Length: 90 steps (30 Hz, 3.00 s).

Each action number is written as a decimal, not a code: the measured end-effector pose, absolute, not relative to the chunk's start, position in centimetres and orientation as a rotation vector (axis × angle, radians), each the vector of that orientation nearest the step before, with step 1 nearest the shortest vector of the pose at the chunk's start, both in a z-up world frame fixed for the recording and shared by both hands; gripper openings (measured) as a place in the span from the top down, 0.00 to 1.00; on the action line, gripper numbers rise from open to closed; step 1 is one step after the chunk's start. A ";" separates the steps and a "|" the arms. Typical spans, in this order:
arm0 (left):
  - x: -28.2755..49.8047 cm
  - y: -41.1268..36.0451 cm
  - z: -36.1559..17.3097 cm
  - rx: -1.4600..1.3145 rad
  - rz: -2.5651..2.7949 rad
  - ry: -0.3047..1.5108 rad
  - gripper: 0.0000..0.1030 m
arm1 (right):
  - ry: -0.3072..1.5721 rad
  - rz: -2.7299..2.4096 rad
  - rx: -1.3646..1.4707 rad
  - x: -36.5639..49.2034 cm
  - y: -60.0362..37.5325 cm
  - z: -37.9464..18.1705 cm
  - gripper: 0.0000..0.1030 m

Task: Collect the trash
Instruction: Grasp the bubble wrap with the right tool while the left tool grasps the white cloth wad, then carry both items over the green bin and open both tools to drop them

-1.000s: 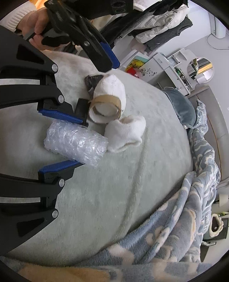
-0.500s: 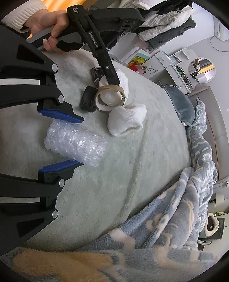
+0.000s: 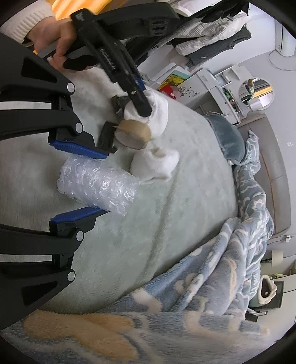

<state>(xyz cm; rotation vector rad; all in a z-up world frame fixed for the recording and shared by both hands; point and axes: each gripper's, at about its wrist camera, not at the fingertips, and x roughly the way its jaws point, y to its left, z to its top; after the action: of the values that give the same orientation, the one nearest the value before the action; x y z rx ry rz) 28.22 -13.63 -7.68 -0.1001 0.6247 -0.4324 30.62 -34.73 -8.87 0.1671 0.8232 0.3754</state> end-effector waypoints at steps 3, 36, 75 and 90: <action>27.3 -13.6 -6.9 -0.070 -0.439 0.591 0.66 | 0.810 0.380 0.147 30.3 -33.8 -8.3 0.58; 14.6 -4.3 -3.4 -0.001 -0.354 0.576 0.66 | 0.744 0.418 0.163 20.1 -25.5 -7.5 0.58; 10.4 13.2 -13.9 -0.103 -0.178 1.016 0.64 | 0.789 0.635 0.081 15.5 -6.5 -8.4 0.58; 10.0 18.6 -17.2 -0.212 -0.156 1.178 0.31 | 0.880 0.670 0.010 16.2 -0.1 -10.9 0.58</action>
<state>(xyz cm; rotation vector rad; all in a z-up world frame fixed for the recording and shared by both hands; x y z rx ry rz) 9.98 18.64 -17.24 -0.2120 1.1783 -0.1565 16.23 -0.11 -10.85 0.0104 0.8797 0.6696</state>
